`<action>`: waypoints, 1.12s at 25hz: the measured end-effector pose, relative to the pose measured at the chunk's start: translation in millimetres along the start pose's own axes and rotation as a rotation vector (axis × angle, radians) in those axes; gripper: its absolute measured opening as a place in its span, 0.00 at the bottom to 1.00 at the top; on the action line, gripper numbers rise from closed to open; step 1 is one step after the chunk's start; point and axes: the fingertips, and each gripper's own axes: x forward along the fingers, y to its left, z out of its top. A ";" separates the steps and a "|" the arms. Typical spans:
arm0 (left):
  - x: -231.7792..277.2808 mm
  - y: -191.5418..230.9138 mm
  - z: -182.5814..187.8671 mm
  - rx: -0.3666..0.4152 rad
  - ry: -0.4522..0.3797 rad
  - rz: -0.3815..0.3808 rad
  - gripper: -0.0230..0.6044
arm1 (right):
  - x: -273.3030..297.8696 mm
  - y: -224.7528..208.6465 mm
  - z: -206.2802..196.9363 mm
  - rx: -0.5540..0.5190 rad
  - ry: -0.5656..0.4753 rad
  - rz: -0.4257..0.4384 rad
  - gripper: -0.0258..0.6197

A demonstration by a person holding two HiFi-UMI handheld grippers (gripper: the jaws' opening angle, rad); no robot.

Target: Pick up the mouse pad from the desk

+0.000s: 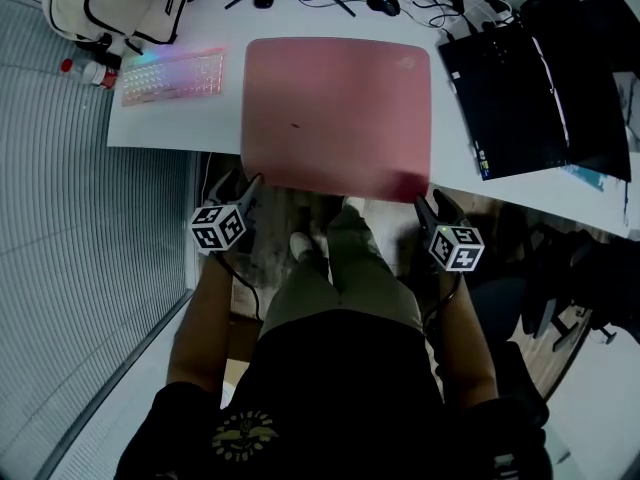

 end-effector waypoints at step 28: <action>12.5 -7.5 -5.8 -0.092 0.119 -0.078 0.07 | 25.7 22.5 1.5 0.091 0.124 0.113 0.07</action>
